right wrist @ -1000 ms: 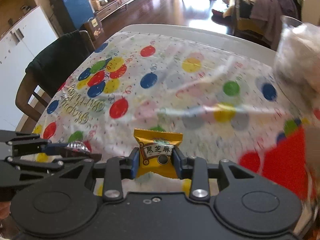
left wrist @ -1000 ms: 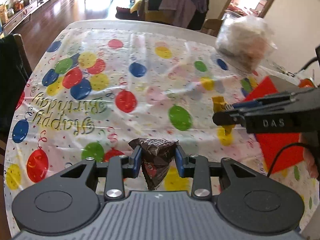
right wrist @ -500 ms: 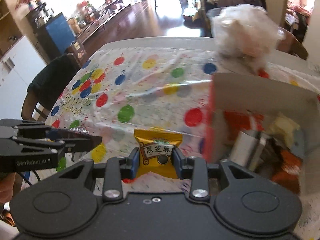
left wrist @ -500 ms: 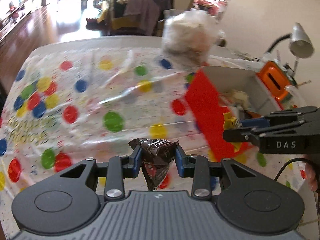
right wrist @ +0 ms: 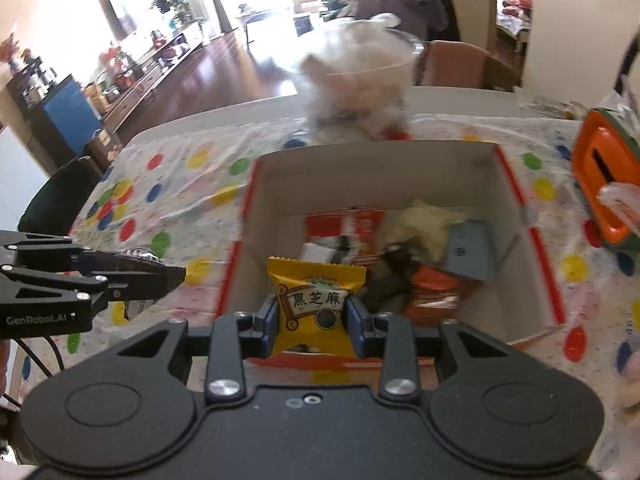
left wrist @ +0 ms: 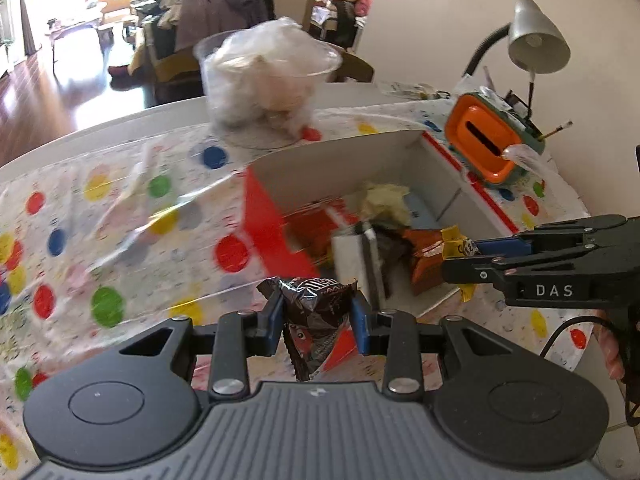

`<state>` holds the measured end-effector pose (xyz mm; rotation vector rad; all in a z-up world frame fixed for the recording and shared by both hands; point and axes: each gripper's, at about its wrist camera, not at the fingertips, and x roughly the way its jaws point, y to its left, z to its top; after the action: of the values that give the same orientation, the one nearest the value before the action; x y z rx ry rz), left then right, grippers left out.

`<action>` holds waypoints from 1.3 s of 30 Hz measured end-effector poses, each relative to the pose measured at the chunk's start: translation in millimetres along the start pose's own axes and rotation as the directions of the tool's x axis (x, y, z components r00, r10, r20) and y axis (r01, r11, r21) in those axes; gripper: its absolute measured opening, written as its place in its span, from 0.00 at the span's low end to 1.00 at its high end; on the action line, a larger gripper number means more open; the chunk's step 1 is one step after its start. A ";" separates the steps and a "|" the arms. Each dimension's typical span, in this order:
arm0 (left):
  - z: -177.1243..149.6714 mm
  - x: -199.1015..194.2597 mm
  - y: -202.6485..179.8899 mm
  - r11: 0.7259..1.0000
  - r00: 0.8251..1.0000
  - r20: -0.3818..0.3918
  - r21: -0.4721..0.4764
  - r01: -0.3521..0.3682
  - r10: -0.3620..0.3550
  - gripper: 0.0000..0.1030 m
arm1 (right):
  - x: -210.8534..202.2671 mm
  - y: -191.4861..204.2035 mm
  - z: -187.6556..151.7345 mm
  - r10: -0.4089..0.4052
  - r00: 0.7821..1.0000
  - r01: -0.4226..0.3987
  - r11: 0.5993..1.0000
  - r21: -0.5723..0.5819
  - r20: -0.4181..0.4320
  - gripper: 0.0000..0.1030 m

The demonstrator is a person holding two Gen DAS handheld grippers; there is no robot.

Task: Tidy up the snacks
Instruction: 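Carry the brown wrapper and yellow packet into the red box and release both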

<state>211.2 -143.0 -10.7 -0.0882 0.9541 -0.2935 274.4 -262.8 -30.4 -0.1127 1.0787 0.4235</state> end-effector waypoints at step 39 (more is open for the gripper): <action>58.2 164.9 -92.8 0.995 0.967 -0.255 0.094 0.013 0.011 0.34 | 103.5 -111.8 45.3 -0.099 0.983 0.106 0.994 0.032 -0.157 0.36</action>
<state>328.6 -282.1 -88.5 0.0377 1.1942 -0.3566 396.9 -322.8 -112.1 -0.1668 1.2284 0.3035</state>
